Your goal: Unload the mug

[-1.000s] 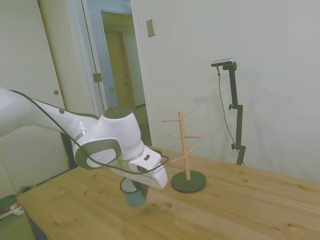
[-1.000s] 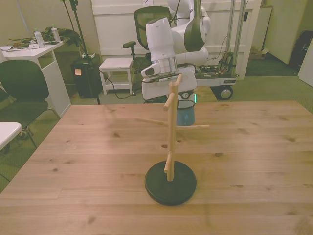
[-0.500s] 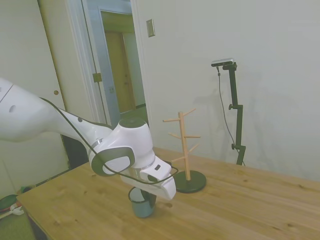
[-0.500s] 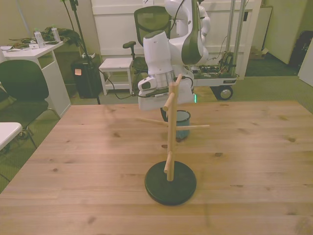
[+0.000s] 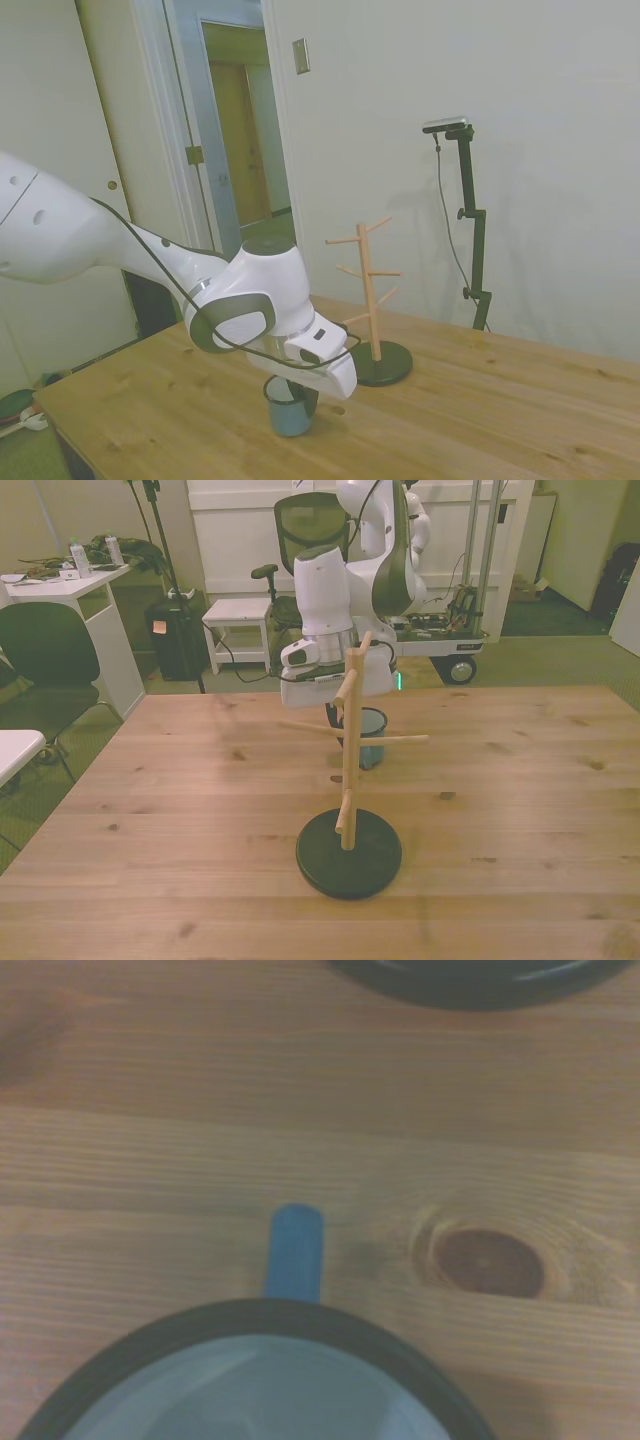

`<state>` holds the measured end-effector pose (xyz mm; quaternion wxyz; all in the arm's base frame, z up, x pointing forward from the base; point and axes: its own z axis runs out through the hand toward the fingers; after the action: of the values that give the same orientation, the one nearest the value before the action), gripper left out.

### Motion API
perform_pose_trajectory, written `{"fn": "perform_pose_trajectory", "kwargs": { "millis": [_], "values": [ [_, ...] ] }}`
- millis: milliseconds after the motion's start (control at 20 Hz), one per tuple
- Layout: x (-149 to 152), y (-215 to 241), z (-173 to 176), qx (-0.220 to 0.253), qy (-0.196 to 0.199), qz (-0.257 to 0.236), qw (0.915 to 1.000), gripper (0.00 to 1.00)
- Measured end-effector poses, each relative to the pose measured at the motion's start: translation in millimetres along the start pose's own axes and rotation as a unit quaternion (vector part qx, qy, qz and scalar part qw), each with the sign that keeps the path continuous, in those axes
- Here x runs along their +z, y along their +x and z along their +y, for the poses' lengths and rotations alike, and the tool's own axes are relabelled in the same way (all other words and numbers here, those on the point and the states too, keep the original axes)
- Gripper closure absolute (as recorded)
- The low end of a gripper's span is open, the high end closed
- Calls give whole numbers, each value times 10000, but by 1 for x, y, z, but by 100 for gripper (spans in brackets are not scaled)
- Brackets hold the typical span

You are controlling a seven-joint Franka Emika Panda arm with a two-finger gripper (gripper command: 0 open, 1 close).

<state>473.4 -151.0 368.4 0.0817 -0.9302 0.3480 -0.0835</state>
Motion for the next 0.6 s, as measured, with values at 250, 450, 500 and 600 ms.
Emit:
{"fn": "perform_pose_trajectory", "kwargs": {
  "millis": [250,450,500,600],
  "values": [
    [-5,-2,1,2,29,36,10000,0],
    [-6,-3,2,5,32,37,10000,0],
    [-6,-3,3,6,31,32,10000,0],
    [-5,-4,4,7,29,24,10000,0]
  ]
}}
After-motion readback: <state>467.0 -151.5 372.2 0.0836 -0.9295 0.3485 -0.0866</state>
